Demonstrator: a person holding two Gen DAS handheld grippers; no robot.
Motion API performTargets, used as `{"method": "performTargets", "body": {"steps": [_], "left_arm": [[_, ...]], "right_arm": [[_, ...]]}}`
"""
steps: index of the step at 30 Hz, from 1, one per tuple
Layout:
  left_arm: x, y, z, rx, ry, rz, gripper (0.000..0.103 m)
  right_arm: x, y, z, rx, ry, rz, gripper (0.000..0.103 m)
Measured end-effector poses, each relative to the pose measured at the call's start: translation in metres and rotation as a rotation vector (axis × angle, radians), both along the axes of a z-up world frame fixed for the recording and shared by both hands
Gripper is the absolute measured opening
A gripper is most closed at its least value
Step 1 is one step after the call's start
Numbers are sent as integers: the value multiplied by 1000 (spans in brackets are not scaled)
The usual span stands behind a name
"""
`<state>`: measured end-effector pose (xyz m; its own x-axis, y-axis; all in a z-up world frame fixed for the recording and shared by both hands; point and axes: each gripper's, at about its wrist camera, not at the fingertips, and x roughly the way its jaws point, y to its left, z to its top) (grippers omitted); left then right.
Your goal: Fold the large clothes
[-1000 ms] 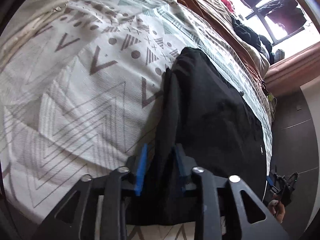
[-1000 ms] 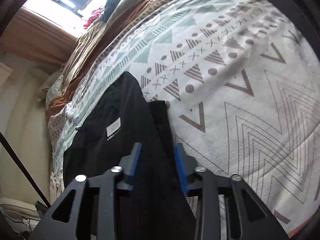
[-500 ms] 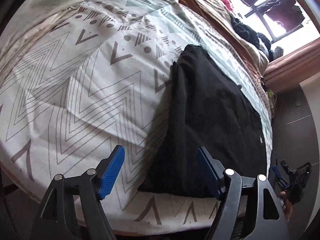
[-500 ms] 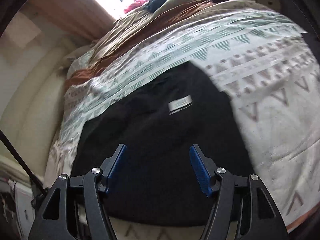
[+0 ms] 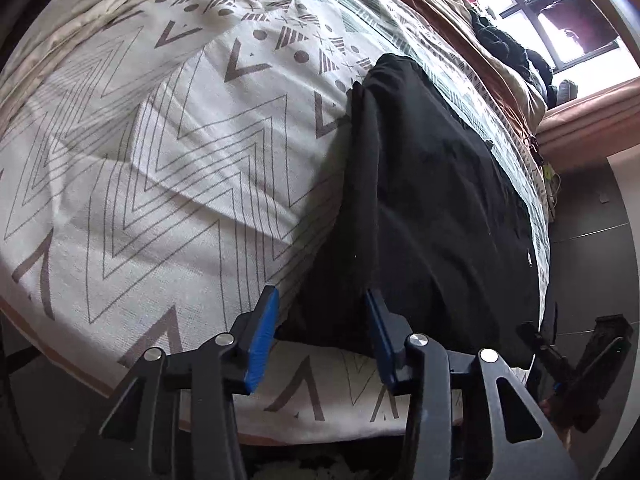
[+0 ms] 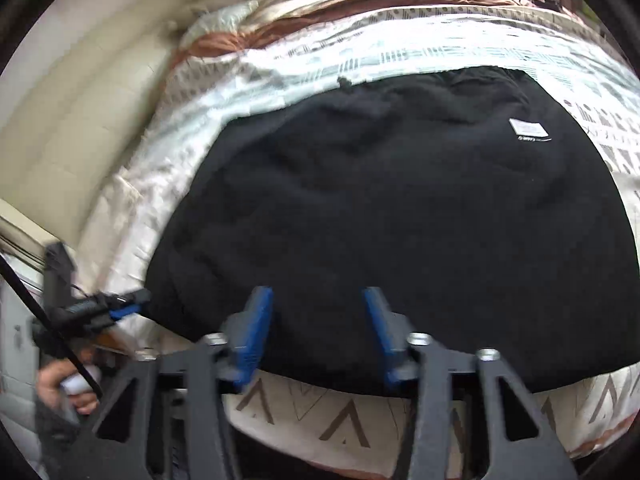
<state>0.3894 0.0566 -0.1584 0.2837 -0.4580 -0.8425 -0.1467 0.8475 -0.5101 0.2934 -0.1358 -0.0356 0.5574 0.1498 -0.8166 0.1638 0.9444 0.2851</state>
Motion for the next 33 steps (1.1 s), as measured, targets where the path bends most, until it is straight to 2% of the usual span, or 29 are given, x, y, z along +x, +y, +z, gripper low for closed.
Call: {"method": "performTargets", "body": {"steps": [4,7,10,16,22,25,33], "left_arm": [[-4,4,-1,-31,20,15,45],[-7,7,-2,-46,28,19,45],[-9,11,-4,-69,37,23,45],[-8,17,-8,-105,43,51,45],[-4,13,-15,-126,46,63,45],[-4,16,-14,-147,37,73,45],[0,20,-18,-137,2,70,45]], "right_arm": [[9,23,-21,-72,73,-6,26],[13,43,-33,-127,118,16,26],[17,54,-36,-169,122,43,26],[16,53,-39,-153,125,53,26],[16,40,-38,-125,90,32,26],[25,33,-38,-109,75,22,26],[71,17,-43,-121,71,18,25]]}}
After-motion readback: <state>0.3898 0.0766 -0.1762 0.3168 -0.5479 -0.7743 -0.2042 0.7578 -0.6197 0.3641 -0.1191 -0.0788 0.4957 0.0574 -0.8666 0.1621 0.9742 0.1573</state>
